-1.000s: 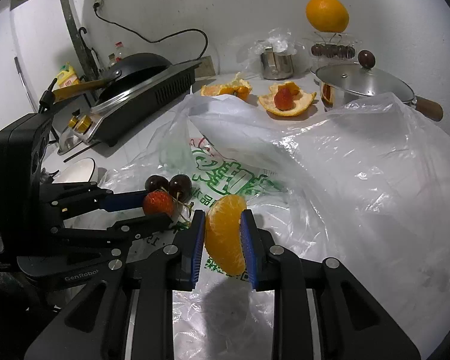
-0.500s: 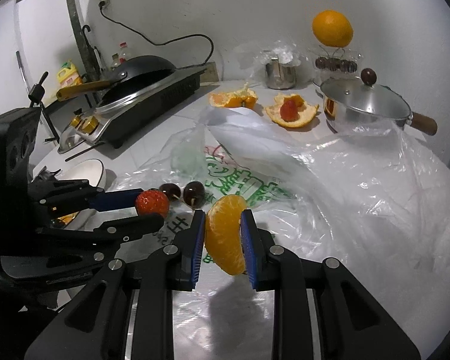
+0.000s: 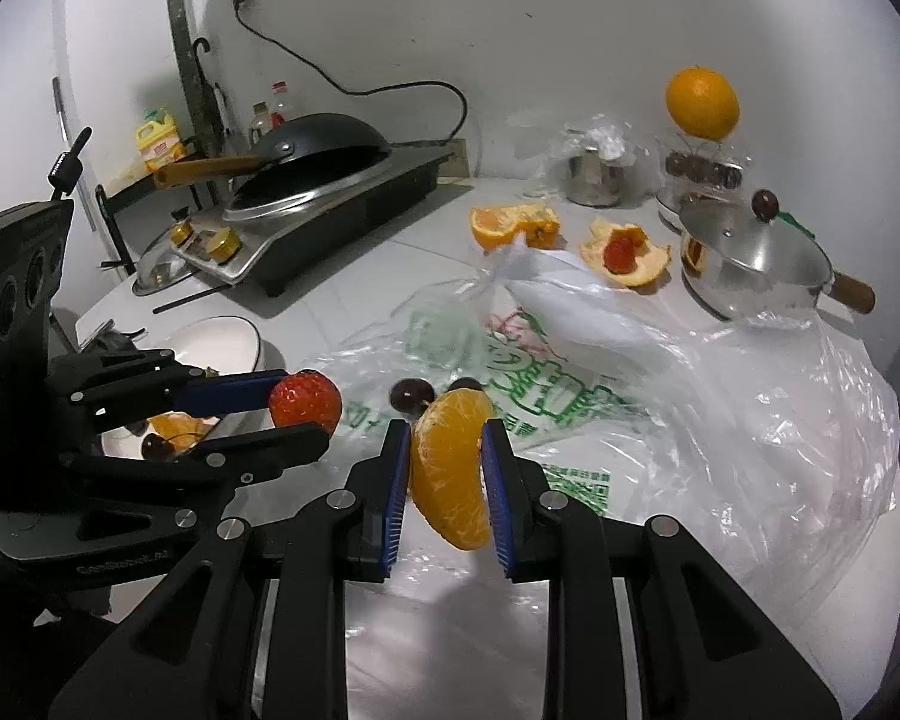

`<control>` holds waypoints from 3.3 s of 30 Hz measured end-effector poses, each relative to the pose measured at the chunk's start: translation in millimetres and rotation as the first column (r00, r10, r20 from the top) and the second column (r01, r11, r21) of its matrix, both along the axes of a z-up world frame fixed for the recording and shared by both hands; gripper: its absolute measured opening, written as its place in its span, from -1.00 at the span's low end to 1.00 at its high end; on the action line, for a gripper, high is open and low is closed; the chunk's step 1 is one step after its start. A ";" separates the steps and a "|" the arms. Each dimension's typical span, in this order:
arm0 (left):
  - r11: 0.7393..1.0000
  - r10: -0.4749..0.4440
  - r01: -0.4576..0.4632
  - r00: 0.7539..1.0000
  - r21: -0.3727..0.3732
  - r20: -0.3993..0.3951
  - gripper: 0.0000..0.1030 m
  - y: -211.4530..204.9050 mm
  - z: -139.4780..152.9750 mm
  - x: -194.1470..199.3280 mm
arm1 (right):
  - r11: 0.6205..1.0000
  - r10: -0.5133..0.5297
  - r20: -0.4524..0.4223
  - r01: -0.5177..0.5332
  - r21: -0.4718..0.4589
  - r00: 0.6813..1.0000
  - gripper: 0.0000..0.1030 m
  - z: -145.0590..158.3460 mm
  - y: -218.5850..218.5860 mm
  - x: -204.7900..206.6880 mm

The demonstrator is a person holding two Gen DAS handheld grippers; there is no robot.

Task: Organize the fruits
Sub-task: 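Carry the strawberry and mandarin segment in both grippers over the white plate, then open the left gripper to drop the strawberry while the right lowers its mandarin segment, then lower the mandarin segment onto the white plate and open the right gripper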

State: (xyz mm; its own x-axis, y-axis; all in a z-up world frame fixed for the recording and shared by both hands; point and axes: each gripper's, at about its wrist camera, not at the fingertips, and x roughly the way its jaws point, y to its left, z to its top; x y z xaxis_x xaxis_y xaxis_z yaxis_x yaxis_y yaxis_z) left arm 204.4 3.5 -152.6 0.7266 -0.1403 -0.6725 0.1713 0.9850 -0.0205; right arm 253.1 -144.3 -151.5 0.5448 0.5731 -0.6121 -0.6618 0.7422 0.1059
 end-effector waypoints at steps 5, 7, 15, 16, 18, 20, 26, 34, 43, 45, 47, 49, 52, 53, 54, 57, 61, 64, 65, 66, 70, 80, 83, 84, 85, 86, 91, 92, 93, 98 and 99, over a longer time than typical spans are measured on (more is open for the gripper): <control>1.000 0.007 -0.007 1.000 -0.009 0.018 -0.32 12.4 4.6 -14.9 | 1.000 0.009 0.020 -0.008 -0.014 1.000 -0.50 5.9 12.5 -10.7; 1.000 0.012 -0.011 1.000 -0.015 0.024 -0.32 18.7 6.2 -20.5 | 1.000 0.011 0.027 -0.011 -0.017 1.000 -0.50 8.1 16.9 -13.9; 0.999 0.027 -0.026 0.999 -0.033 0.040 -0.32 36.9 10.1 -35.0 | 0.999 0.030 0.043 -0.029 -0.029 0.999 -0.50 13.6 36.8 -27.9; 0.999 0.029 -0.027 0.999 -0.036 0.044 -0.32 39.5 10.9 -37.1 | 0.999 0.032 0.045 -0.031 -0.028 0.998 -0.50 14.3 39.4 -29.8; 0.999 0.034 -0.032 0.998 -0.041 0.050 -0.32 43.5 11.6 -39.5 | 0.999 0.034 0.045 -0.033 -0.029 0.998 -0.50 15.3 43.2 -31.8; 0.998 0.037 -0.035 0.998 -0.046 0.057 -0.32 47.1 12.8 -42.6 | 0.999 0.039 0.048 -0.037 -0.038 0.998 -0.50 16.6 48.4 -34.7; 0.997 0.054 -0.051 0.996 -0.055 0.068 -0.32 61.8 12.7 -51.7 | 0.997 0.051 0.051 -0.049 -0.055 0.997 -0.50 18.1 60.5 -41.0; 0.994 0.099 -0.095 0.992 -0.055 0.080 -0.32 91.8 10.4 -61.1 | 0.995 0.080 0.055 -0.076 -0.068 0.995 -0.50 22.3 82.8 -47.4; 0.987 0.149 -0.143 0.985 -0.077 0.082 -0.32 126.6 3.8 -68.5 | 0.989 0.111 0.057 -0.105 -0.104 0.992 -0.50 23.3 113.5 -52.0; 0.985 0.159 -0.153 0.984 -0.076 0.082 -0.32 132.4 2.5 -69.2 | 0.989 0.115 0.058 -0.108 -0.105 0.992 -0.50 23.9 118.8 -52.6; 0.984 0.166 -0.161 0.983 -0.072 0.083 -0.32 137.9 1.1 -69.8 | 0.988 0.118 0.058 -0.112 -0.106 0.991 -0.50 23.6 122.9 -53.0; 0.983 0.174 -0.169 0.982 -0.070 0.079 -0.32 142.7 -0.8 -68.9 | 0.987 0.123 0.055 -0.117 -0.111 0.991 -0.50 22.9 127.5 -53.2; 0.981 0.184 -0.180 0.981 -0.067 0.067 -0.32 151.8 -5.3 -66.1 | 0.985 0.132 0.050 -0.125 -0.117 0.990 -0.50 21.5 133.4 -53.2; 0.981 0.186 -0.182 0.980 -0.066 0.065 -0.32 152.4 -6.1 -65.3 | 0.985 0.134 0.048 -0.128 -0.117 0.990 -0.50 20.9 135.4 -52.7; 0.981 0.190 -0.186 0.980 -0.062 0.062 -0.32 154.2 -7.6 -63.9 | 0.985 0.135 0.045 -0.129 -0.117 0.990 -0.50 20.4 136.9 -51.7; 0.978 0.203 -0.200 0.978 -0.061 0.049 -0.32 160.6 -11.7 -58.5 | 0.984 0.138 0.039 -0.133 -0.118 0.990 -0.50 18.2 141.3 -49.1; 0.976 0.214 -0.212 0.977 -0.058 0.027 -0.32 167.3 -17.7 -50.4 | 0.984 0.140 0.028 -0.136 -0.118 0.990 -0.50 14.1 145.0 -43.6; 0.975 0.216 -0.215 0.976 -0.052 0.014 -0.31 169.9 -20.9 -44.8 | 0.984 0.139 0.015 -0.137 -0.112 0.990 -0.50 9.8 146.5 -36.8; 0.975 0.218 -0.217 0.976 -0.052 0.011 -0.32 170.9 -21.7 -43.0 | 0.984 0.139 0.013 -0.137 -0.112 0.990 -0.50 9.0 146.8 -35.5; 0.974 0.220 -0.219 0.976 -0.052 0.008 -0.32 171.7 -21.9 -41.5 | 0.984 0.140 0.010 -0.138 -0.111 0.990 -0.50 7.9 147.5 -33.8; 0.971 0.230 -0.230 0.973 -0.059 -0.011 -0.32 175.7 -23.1 -35.4 | 0.984 0.147 -0.002 -0.147 -0.105 0.989 -0.50 3.7 150.4 -25.7; 0.969 0.242 -0.246 0.966 -0.033 -0.093 -0.22 179.8 -25.8 -24.5 | 0.981 0.171 -0.005 -0.171 -0.089 0.985 -0.50 2.4 161.2 -14.8; 0.968 0.243 -0.248 0.966 -0.045 -0.086 -0.20 182.4 -23.8 -28.0 | 0.979 0.181 -0.003 -0.180 -0.094 0.984 -0.50 2.8 167.1 -14.3; 0.968 0.243 -0.248 0.967 -0.049 -0.082 -0.19 183.6 -22.9 -29.7 | 0.978 0.186 -0.001 -0.186 -0.098 0.982 -0.50 2.7 169.8 -14.8; 0.967 0.245 -0.249 0.966 -0.054 -0.081 -0.19 185.1 -22.2 -32.0 | 0.975 0.192 0.004 -0.190 -0.113 0.981 -0.50 2.0 173.5 -15.9; 0.967 0.245 -0.249 0.966 -0.058 -0.077 -0.18 186.4 -21.2 -33.8 | 0.974 0.191 0.008 -0.188 -0.128 0.982 -0.53 1.5 174.9 -16.0; 0.966 0.243 -0.244 0.970 -0.083 -0.028 -0.04 193.3 -8.5 -47.7 | 0.980 0.125 -0.013 -0.126 -0.154 0.992 -0.56 -6.2 162.6 -3.3; 0.966 0.243 -0.243 0.970 -0.087 -0.017 0.06 194.6 -6.4 -49.9 | 0.980 0.115 -0.020 -0.117 -0.158 0.993 -0.56 -8.0 160.6 -0.9; 0.965 0.244 -0.244 0.970 -0.091 -0.010 0.06 195.9 -4.9 -51.6 | 0.981 0.108 -0.027 -0.111 -0.162 0.994 -0.56 -10.1 158.9 1.1; 0.962 0.256 -0.256 0.967 -0.099 -0.009 0.07 199.6 -6.7 -52.3 | 0.979 0.102 -0.085 -0.115 -0.170 0.991 -0.56 -26.2 158.8 8.8; 0.961 0.258 -0.257 0.966 -0.101 -0.010 0.07 199.9 -7.2 -52.5 | 0.978 0.104 -0.094 -0.119 -0.172 0.990 -0.56 -28.8 159.4 9.0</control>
